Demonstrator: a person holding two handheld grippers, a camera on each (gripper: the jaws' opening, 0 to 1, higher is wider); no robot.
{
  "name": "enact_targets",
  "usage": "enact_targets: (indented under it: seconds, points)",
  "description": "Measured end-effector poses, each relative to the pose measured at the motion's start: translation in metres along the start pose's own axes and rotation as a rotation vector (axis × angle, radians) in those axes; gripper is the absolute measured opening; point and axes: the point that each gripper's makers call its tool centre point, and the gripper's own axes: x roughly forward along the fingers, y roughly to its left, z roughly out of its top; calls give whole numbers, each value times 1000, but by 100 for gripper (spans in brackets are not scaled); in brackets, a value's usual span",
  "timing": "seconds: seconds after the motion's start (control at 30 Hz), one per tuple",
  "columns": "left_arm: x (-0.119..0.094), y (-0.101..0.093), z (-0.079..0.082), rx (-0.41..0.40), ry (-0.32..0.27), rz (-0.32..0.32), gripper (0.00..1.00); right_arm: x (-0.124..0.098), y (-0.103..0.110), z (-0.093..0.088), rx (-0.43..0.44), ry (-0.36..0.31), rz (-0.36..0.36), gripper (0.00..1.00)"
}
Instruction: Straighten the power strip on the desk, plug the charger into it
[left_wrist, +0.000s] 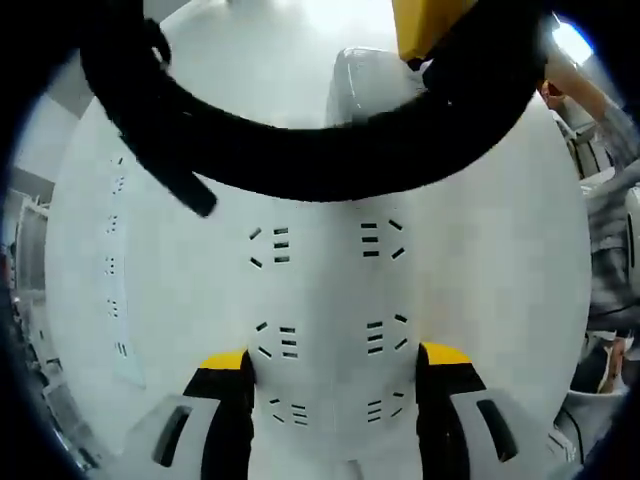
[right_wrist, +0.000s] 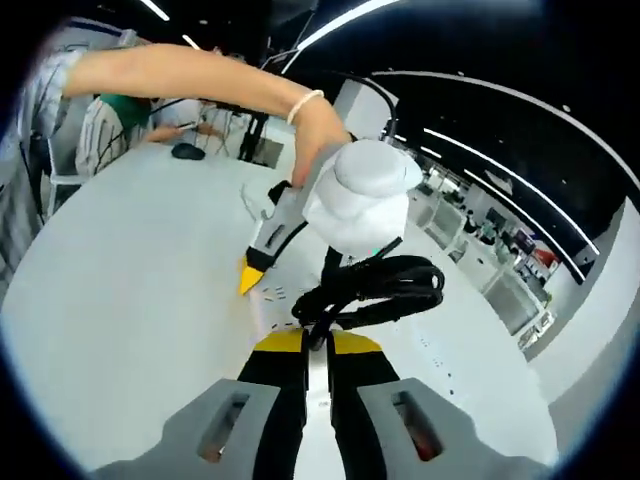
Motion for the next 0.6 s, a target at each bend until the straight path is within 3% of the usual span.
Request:
enact_targets:
  seconds: [0.17, 0.23, 0.37, 0.6]
  points:
    - [0, 0, 1, 3, 24, 1, 65, 0, -2, -1, -5, 55, 59, 5]
    - [0, -1, 1, 4, 39, 2, 65, 0, 0, -3, 39, 76, 96, 5]
    - [0, -1, 0, 5, 59, 3, 65, 1, -5, 3, 89, 54, 119, 6]
    - [-1, -1, -1, 4, 67, 4, 65, 2, -7, 4, 64, 121, 166, 6]
